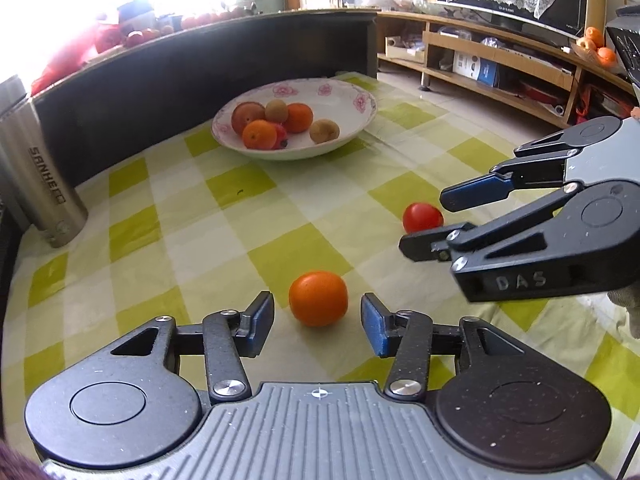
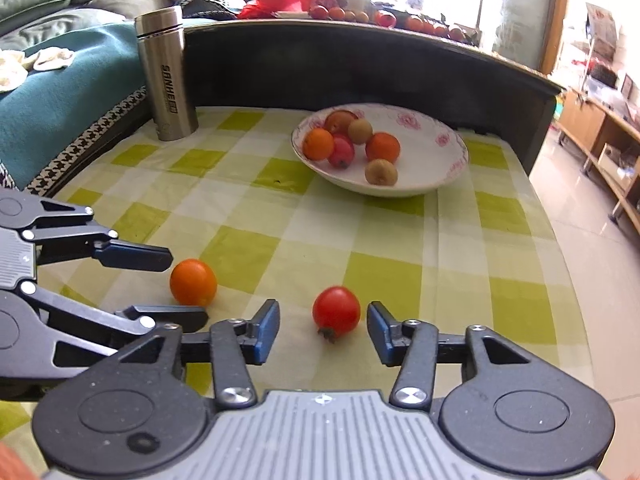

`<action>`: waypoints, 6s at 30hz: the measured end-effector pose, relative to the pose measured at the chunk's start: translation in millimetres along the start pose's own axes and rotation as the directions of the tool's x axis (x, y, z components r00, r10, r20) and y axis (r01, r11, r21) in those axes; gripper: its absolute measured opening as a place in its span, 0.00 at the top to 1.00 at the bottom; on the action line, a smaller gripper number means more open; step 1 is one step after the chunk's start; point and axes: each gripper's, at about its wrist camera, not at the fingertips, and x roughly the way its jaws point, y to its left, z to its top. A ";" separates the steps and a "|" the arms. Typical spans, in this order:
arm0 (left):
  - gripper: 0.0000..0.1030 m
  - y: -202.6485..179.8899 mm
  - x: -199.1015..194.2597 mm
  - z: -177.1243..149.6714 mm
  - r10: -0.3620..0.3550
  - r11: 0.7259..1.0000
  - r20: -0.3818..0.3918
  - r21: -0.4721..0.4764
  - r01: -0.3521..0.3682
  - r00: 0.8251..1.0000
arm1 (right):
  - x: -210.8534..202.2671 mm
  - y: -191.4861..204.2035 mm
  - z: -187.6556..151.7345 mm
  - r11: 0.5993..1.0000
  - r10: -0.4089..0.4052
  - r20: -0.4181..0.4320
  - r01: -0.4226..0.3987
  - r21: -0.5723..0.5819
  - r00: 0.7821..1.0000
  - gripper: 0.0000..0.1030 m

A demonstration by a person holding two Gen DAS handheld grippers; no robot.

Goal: Organize fruits
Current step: 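Close left gripper on the orange while right gripper grasps the red tomato, then lift the orange and tomato and carry both over the white plate, then lower both fruits into the plate and open both grippers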

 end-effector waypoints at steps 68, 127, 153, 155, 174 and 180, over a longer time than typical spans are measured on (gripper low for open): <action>0.60 4.7 9.1 72.8 0.060 0.998 0.137 -0.022 -0.057 0.989 | 0.3 -29.1 52.2 0.995 -0.060 0.100 0.052 0.082 0.993 0.67; 0.61 32.8 109.4 135.7 0.142 0.989 0.117 0.018 -0.145 0.983 | 106.6 -95.0 110.7 0.988 -0.070 0.109 0.054 0.148 0.992 0.67; 0.52 30.8 106.7 135.4 0.153 0.988 0.116 0.019 -0.156 0.981 | 102.2 -98.2 110.4 0.986 -0.085 0.105 0.068 0.153 0.991 0.62; 0.49 31.3 104.6 134.7 0.155 0.987 0.118 0.020 -0.159 0.981 | 100.9 -97.7 110.5 0.986 -0.086 0.106 0.070 0.150 0.991 0.60; 0.30 37.6 63.3 115.8 0.202 0.979 0.134 -0.043 -0.198 0.970 | 61.3 -93.9 110.1 0.983 -0.114 0.143 0.091 0.160 0.983 0.57; 0.22 37.3 41.2 97.1 0.231 0.972 0.129 -0.073 -0.223 0.964 | 40.1 -82.3 101.2 0.985 -0.117 0.131 0.098 0.143 0.985 0.57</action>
